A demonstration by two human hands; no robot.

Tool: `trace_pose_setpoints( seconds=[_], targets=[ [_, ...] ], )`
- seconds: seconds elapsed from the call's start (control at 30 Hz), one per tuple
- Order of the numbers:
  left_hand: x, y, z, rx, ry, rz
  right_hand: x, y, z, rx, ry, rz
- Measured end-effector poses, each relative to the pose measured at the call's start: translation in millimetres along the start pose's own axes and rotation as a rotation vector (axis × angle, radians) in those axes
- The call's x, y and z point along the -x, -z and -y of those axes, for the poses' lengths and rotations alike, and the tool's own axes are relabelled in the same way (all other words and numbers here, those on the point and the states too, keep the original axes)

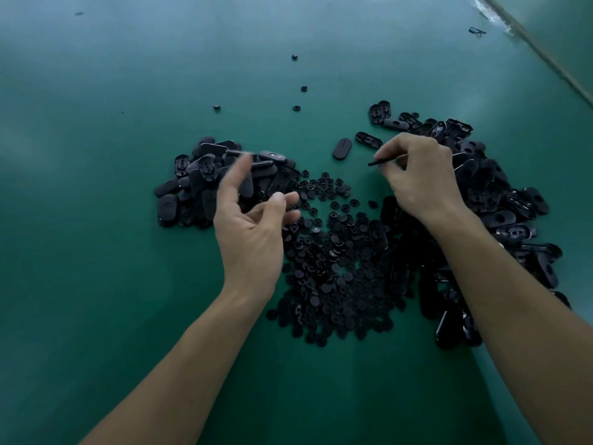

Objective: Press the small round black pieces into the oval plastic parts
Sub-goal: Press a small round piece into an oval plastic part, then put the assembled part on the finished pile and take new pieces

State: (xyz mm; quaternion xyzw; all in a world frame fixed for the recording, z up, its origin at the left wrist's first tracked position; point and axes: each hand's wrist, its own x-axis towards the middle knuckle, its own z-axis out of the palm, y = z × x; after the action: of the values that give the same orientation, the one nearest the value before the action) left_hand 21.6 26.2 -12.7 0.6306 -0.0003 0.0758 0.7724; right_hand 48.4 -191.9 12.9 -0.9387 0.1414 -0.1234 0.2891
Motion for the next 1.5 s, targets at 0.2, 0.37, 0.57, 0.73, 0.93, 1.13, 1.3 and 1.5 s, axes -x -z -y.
trace_pose_setpoints(
  seconds=[0.2, 0.37, 0.57, 0.73, 0.93, 1.13, 1.3, 1.5],
  targets=[
    [2.5, 0.8, 0.5, -0.034, -0.027, 0.095, 26.2, -2.4, 38.7, -0.386, 0.192, 0.292],
    [3.4, 1.5, 1.1, -0.091, -0.052, 0.110, 38.5, 2.4, 52.8, -0.628, 0.212, 0.526],
    [4.4, 1.6, -0.2, -0.048, -0.026, 0.123, 38.1, -0.6, 46.5, -0.633, 0.137, 0.439],
    [4.3, 0.8, -0.3, -0.023, -0.010, 0.124, 41.7, -11.0, 43.9, -0.708, 0.064, 0.428],
    [5.6, 0.9, -1.2, -0.024, 0.018, 0.159, 43.7, -15.2, 46.7, -0.812, 0.059, 0.315],
    [6.6, -0.5, -0.3, -0.053, 0.007, 0.204, 42.8, -10.6, 53.1, -0.766, 0.166, 0.323],
    [7.1, -1.1, -1.2, -0.020, -0.009, 0.190, 26.9, -4.8, 45.2, -0.376, 0.188, 0.219],
    [3.6, 1.9, -0.2, -0.107, -0.126, 0.134, 21.8, -11.1, 33.9, -0.012, 0.165, 0.199]
  ],
)
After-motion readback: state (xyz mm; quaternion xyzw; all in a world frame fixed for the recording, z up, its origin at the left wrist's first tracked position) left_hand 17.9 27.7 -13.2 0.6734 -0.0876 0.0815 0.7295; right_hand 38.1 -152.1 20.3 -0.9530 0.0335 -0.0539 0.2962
